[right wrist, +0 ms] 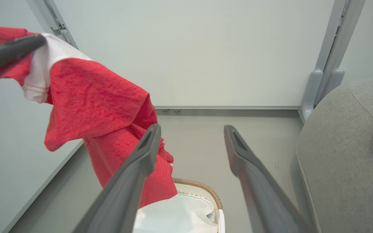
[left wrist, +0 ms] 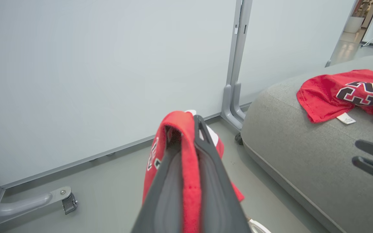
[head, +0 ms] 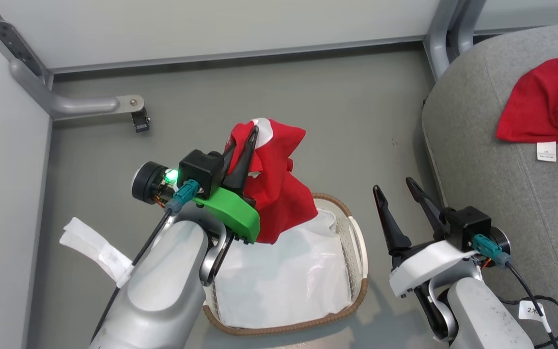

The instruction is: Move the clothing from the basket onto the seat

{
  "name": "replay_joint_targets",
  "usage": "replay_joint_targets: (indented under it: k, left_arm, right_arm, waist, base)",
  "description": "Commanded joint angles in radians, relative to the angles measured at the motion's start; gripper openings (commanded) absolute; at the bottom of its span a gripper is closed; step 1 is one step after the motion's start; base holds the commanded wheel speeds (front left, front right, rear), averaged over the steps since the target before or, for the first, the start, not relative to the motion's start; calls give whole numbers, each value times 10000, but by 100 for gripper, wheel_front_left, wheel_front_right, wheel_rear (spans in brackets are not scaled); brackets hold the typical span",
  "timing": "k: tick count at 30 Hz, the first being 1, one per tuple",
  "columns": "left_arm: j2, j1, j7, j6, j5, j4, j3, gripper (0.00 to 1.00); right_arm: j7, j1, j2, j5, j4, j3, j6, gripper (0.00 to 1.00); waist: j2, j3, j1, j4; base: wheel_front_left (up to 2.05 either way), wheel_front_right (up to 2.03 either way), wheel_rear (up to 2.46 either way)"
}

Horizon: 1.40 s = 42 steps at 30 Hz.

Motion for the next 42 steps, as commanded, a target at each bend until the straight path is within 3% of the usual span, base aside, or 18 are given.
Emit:
replay_joint_targets:
  k: [1, 8, 20, 32, 42]
  left_arm:
    - [21, 100, -36, -38, -41, -329, 100, 0]
    - [23, -272, -24, -70, 81, -1830, 259, 0]
    - [21, -405, -25, 32, -224, -2698, 200, 0]
    - [22, -287, -25, 175, -343, -3179, -94, 0]
    - [20, -294, -25, 113, -523, -3247, -304, 0]
  right_arm:
    - [-47, 193, -48, -42, -8, -34, -14, 100]
    - [-47, 583, -48, -113, -62, -98, -14, 100]
    - [-47, 973, -48, -6, 26, 159, -14, 100]
    - [-47, -394, -50, 290, -617, 2048, -14, 100]
    - [-47, -2000, -45, 825, 308, 3229, -14, 100]
  waist:
    - [0, -546, 1, 289]
    - [0, -870, 1, 477]
    - [0, -1258, 1, 527]
    - [0, -1025, 1, 697]
    - [0, -826, 1, 1131]
  base:
    - [0, 0, 0]
    - [0, 0, 0]
    - [0, 0, 0]
    - [0, 0, 0]
    - [0, 0, 0]
